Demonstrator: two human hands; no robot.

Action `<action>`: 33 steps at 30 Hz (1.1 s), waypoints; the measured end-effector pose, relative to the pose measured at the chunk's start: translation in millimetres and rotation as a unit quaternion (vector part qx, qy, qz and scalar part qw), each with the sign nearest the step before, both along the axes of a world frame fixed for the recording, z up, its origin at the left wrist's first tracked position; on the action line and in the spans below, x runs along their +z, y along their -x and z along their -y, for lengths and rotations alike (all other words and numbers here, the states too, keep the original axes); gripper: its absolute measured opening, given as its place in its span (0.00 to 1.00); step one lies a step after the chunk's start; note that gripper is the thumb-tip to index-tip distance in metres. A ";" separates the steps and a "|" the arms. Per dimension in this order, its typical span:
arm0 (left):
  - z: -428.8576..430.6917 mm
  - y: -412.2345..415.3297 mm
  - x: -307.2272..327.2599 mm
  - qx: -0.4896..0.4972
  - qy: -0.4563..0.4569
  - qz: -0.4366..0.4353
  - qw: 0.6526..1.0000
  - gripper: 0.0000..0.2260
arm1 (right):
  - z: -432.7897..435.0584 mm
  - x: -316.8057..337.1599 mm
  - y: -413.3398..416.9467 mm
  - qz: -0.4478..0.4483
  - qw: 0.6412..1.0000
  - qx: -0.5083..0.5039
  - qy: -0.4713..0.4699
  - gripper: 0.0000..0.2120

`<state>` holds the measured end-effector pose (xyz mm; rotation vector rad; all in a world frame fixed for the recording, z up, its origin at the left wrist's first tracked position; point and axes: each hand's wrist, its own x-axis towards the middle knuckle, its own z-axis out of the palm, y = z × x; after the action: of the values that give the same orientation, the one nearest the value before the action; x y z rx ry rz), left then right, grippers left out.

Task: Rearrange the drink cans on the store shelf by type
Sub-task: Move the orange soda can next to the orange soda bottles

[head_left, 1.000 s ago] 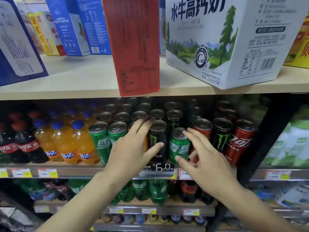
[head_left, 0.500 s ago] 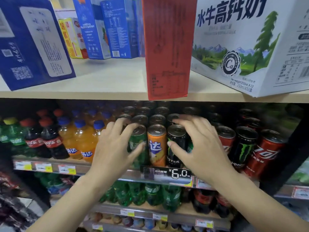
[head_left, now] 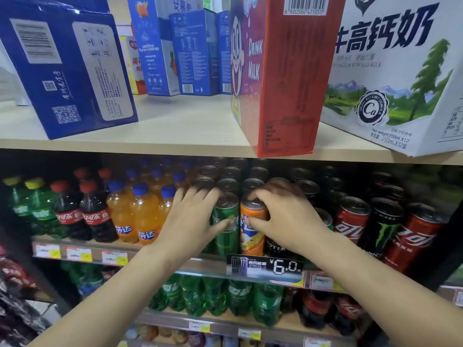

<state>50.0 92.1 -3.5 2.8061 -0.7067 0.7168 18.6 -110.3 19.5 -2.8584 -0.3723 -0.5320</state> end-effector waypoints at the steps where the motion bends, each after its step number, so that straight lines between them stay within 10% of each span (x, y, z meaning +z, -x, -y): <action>1: -0.1 -1.9 0.5 -0.004 0.004 -0.008 1.000 0.23 | -0.2 -0.7 -0.5 0.002 1.000 -0.002 -0.001 0.21; 33: 49.1 -12.6 18.1 -0.104 -0.040 -0.012 0.994 0.30 | 47.2 8.4 13.3 -0.072 0.996 -0.051 0.006 0.38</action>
<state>62.6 43.1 14.6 2.7498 -1.0246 0.6301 5.3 -157.5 27.9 -2.9180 -0.2065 -0.3384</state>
